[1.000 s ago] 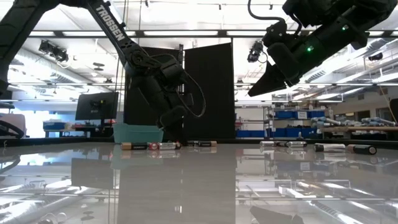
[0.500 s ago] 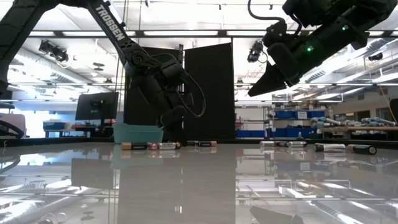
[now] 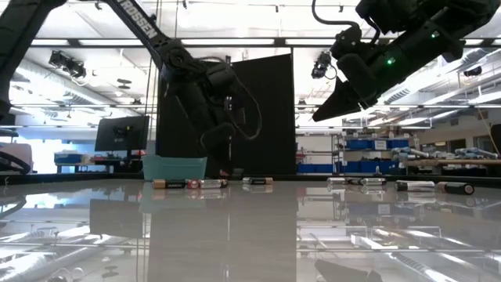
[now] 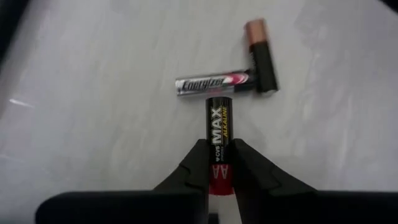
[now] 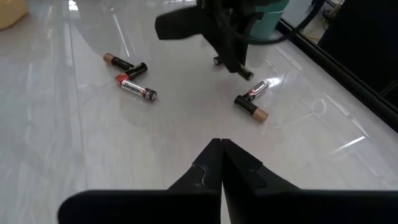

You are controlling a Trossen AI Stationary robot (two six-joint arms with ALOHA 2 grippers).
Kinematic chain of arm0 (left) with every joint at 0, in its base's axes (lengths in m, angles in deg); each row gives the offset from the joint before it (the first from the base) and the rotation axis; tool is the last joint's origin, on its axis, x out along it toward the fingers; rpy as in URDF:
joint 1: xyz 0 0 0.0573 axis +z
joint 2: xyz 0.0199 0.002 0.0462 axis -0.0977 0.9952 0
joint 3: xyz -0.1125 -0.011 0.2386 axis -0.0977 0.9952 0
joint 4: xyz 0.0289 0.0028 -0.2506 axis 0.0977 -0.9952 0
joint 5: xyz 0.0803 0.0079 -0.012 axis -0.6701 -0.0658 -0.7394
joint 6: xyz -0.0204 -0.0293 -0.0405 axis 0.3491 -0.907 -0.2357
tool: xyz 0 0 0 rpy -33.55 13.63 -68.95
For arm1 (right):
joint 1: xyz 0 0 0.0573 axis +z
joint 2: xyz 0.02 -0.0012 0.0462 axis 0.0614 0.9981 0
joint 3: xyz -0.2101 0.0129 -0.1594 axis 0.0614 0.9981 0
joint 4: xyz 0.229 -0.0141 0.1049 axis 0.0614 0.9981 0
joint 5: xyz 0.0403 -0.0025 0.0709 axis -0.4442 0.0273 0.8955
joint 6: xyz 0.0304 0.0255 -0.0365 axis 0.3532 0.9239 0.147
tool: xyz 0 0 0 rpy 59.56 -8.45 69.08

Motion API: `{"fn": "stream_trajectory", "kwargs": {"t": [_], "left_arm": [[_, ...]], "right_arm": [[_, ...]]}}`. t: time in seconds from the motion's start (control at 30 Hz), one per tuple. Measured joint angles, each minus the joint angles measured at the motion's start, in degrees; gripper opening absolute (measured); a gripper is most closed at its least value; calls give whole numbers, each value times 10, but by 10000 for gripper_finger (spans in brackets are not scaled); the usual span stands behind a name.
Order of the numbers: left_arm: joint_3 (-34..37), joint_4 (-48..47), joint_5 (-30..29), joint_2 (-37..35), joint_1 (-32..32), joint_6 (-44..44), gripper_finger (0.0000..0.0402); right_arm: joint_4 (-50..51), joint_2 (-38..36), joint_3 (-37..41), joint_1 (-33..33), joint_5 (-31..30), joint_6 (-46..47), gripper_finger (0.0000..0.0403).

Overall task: Sort batteries
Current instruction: Put the red battery into the orange bin

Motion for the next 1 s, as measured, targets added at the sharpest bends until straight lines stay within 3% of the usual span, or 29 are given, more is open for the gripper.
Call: {"fn": "stream_trajectory", "kwargs": {"t": [0.17,0.3,0.4,0.5,0.63,0.77,0.87,1.0], "left_arm": [[0,4,-14,-32,-14,0,48],[14,62,-11,-55,-28,-13,48],[56,156,7,-72,-41,-32,48],[109,272,67,-84,-48,-53,48],[184,497,168,-90,-54,-128,48],[240,698,210,-90,-66,-197,48],[254,760,210,-90,-83,-211,48],[239,760,211,-90,-109,-210,48]], "right_arm": [[-1,0,0,2,0,-3,16],[-3,0,0,2,0,-5,19],[-55,0,23,2,1,-21,10],[-146,0,66,-6,38,-28,7],[-325,0,127,-22,107,-17,15],[-422,0,144,-23,116,0,21],[-434,0,130,-23,115,0,34],[-438,0,98,-15,98,-17,67]]}}
